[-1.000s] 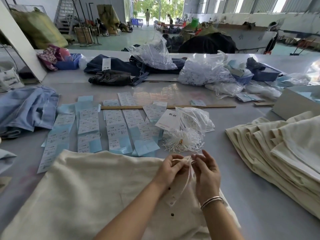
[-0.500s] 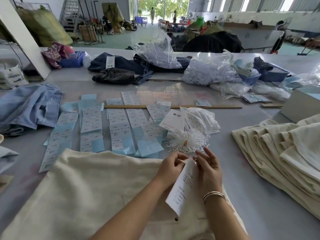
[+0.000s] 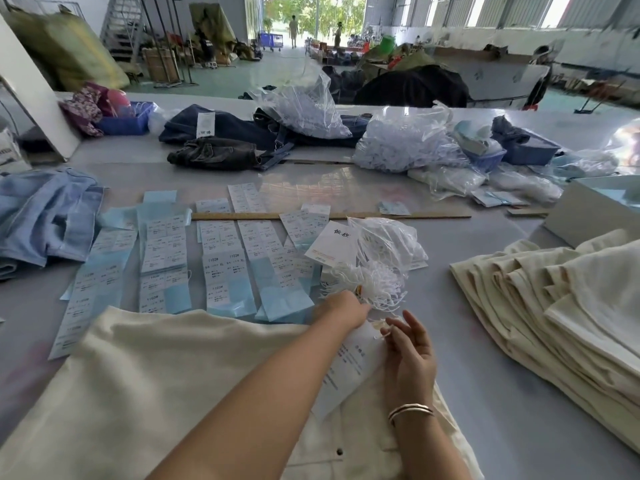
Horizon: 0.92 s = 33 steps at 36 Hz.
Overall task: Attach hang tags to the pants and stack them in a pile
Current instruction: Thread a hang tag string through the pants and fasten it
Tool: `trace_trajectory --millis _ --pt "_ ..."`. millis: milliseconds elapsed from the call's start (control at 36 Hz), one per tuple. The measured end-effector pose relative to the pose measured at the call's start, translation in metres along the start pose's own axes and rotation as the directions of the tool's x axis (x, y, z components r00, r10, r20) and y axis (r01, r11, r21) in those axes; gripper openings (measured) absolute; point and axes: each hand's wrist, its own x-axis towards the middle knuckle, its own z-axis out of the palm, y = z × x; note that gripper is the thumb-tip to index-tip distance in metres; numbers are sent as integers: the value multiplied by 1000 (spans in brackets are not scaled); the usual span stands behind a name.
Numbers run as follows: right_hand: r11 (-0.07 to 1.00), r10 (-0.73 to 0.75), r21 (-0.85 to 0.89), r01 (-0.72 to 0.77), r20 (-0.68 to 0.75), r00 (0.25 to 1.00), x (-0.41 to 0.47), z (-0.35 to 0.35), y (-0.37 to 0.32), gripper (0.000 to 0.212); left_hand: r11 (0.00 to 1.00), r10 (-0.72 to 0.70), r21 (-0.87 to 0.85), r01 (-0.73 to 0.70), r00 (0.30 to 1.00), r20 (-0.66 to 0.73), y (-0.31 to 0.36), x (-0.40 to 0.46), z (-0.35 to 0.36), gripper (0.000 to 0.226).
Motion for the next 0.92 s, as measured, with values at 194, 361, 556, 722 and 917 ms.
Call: trace_trajectory --millis 194,361,556,722,917 --pt "998 6 -56 -6 2 1000 4 -2 4 31 989 -54 138 56 998 -13 25 10 7 68" --pt "999 -15 -44 15 13 1000 4 -2 4 31 995 -81 50 86 992 -93 25 9 21 41" --pt "1000 -12 -26 11 -15 1000 4 0 4 32 939 63 -318 -133 974 -220 2 -1 17 22" --pt "1000 -12 3 12 4 1000 4 0 5 33 500 138 -810 -306 952 -274 -22 -23 -5 6" --pt "999 -26 -31 26 20 999 6 -1 7 36 336 383 -927 -165 923 -26 -33 -52 15 18"
